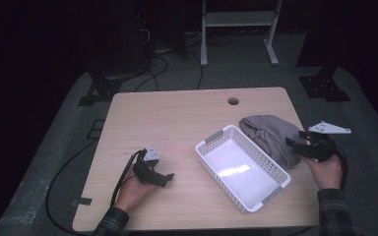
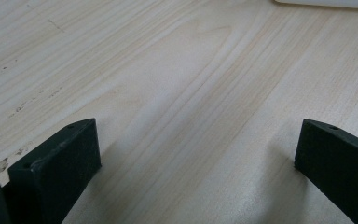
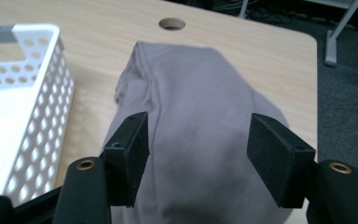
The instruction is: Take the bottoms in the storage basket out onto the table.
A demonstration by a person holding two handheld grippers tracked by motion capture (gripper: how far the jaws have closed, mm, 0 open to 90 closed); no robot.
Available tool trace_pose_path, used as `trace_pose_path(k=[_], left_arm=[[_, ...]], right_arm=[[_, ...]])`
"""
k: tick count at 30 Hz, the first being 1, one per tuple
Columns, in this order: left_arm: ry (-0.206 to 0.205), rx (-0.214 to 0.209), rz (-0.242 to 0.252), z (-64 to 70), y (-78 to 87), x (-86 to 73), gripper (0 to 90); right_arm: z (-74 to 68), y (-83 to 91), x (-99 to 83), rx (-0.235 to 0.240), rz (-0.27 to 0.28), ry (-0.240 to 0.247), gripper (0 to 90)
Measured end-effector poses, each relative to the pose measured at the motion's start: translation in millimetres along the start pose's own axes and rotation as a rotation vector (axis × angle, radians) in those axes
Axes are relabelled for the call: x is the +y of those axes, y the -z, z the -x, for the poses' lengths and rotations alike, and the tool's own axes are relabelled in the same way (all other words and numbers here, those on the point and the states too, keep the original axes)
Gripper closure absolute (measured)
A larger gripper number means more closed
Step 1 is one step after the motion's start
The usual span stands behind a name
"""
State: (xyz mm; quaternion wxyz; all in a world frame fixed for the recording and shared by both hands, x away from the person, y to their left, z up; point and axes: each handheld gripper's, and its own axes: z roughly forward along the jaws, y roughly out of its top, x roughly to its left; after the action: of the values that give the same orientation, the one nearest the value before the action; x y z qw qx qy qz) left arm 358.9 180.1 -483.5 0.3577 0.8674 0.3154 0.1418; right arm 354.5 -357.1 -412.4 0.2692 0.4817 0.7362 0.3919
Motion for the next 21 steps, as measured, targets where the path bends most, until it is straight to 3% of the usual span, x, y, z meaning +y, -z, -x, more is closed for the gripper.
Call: trace_pose_path(k=[6, 13, 21], left_arm=[[0.001, 0.0, 0.0, 0.0, 0.0, 0.0, 0.0], [0.0, 0.0, 0.0, 0.0, 0.0, 0.0, 0.0], [0.001, 0.0, 0.0, 0.0, 0.0, 0.0, 0.0]], right_arm=[[-13.9, 15.2, -9.4, 0.07, -0.013, 0.02, 43.6], [-32.9, 27.3, -16.0, 0.201, -0.015, 0.033, 48.3], [-52.3, 22.6, -16.7, 0.294, -0.066, 0.082, 60.0]])
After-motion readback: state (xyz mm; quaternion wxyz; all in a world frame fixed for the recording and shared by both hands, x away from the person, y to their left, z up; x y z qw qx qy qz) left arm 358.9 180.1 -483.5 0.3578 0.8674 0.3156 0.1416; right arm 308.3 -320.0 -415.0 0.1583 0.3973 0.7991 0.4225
